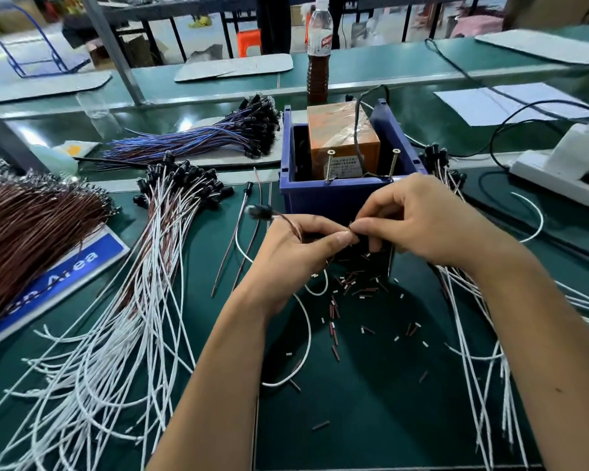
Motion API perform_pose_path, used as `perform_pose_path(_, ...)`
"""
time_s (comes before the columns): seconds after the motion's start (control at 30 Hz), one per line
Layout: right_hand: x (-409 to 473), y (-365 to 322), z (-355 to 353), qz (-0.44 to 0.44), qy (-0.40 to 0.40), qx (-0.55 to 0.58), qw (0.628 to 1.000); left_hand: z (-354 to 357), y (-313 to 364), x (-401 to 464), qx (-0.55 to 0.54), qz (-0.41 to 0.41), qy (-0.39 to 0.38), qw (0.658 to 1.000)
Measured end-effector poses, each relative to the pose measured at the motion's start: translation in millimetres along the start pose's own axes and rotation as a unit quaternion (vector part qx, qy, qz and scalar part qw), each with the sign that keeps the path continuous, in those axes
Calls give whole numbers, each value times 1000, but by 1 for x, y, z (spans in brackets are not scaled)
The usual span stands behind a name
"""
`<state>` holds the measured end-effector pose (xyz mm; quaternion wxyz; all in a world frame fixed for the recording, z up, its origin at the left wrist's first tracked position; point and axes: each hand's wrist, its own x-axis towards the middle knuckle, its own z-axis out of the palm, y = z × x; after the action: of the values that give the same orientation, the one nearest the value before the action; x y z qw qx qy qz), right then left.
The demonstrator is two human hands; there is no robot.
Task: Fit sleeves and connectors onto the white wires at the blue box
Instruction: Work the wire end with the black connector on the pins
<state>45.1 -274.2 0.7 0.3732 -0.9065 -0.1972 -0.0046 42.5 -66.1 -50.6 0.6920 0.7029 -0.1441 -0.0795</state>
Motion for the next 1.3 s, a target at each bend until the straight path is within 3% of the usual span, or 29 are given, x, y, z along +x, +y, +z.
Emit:
perform_pose_path(0.17, -8, 13, -7, 38, 63, 73, 995, -2, 1, 4, -8, 9, 36, 999)
perform_pose_path(0.3, -4, 8, 10, 38, 48, 81, 995, 8, -2, 4, 13, 37, 10, 999)
perform_pose_path(0.43, -1, 10, 21, 48, 71, 95, 992, 12, -4, 4, 38, 62, 48, 996)
perform_pose_path(0.63, -11, 18, 18, 51, 142, 181, 972, 8, -4, 7, -2, 25, 107, 994)
perform_pose_path(0.87, -19, 17, 16, 59, 168, 294, 939, 10, -4, 4, 9, 10, 97, 995)
perform_pose_path(1.03, -19, 18, 14, 48, 177, 225, 957, 8, 1, 2, -1, 5, 47, 999)
perform_pose_path(1.3, -17, 11, 16, 25, 111, 148, 982, 16, 6, -5, -6, 58, -17, 998)
